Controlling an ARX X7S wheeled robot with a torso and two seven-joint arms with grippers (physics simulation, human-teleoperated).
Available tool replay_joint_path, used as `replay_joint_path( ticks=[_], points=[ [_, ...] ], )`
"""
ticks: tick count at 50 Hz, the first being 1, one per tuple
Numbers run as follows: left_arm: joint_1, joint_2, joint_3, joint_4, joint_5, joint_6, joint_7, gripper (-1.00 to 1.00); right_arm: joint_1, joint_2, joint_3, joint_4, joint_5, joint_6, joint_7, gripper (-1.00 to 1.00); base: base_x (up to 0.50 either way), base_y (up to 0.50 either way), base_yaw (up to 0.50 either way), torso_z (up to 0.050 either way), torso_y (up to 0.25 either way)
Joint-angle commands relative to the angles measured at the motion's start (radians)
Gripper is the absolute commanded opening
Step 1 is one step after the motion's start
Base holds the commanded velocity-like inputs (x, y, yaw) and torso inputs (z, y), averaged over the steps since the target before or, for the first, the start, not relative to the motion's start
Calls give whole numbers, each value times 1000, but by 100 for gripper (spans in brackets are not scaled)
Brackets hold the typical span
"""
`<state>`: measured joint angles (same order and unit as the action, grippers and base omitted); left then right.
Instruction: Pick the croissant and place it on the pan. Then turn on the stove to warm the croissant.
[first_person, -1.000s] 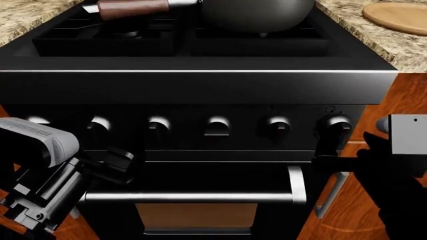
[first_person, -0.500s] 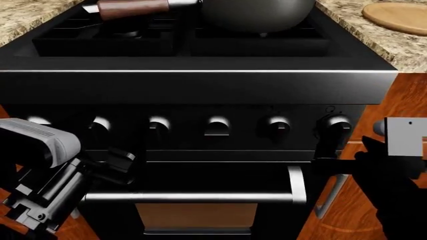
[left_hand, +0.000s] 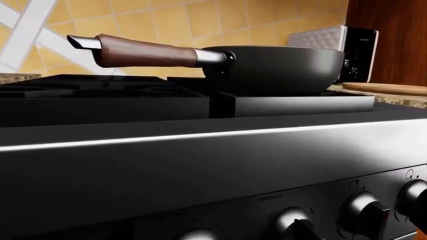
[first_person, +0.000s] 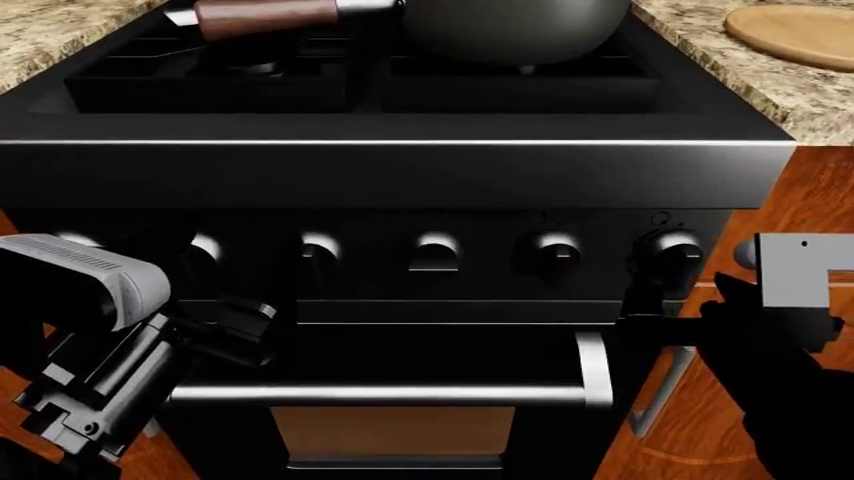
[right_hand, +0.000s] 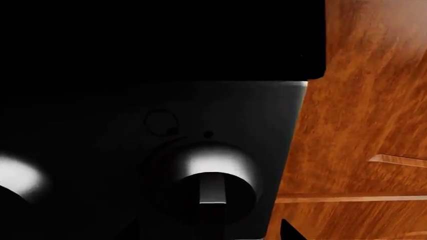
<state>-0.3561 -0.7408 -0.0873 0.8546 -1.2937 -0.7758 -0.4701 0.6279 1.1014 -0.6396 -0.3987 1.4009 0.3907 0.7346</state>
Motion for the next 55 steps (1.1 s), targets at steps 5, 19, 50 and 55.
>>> replay_joint_path(
  ticks=[5,19,50,55],
  points=[
    [-1,-1,7,-3,5,3,2,100,22,-15,-4,15,-3,20,-9,100,0,0,0,0,0],
    [2,-7,4,-3,1,9,4,100,14,-7,0,-1,-2,16,7,-100,0,0,0,0,0],
    [12,-14,6,1,4,18,0,100,-1,-4,7,-5,-12,-1,4,-100,0,0,0,0,0],
    [14,-16,5,5,2,20,-3,100,6,5,8,-18,-18,8,4,-100,0,0,0,0,0]
  ],
)
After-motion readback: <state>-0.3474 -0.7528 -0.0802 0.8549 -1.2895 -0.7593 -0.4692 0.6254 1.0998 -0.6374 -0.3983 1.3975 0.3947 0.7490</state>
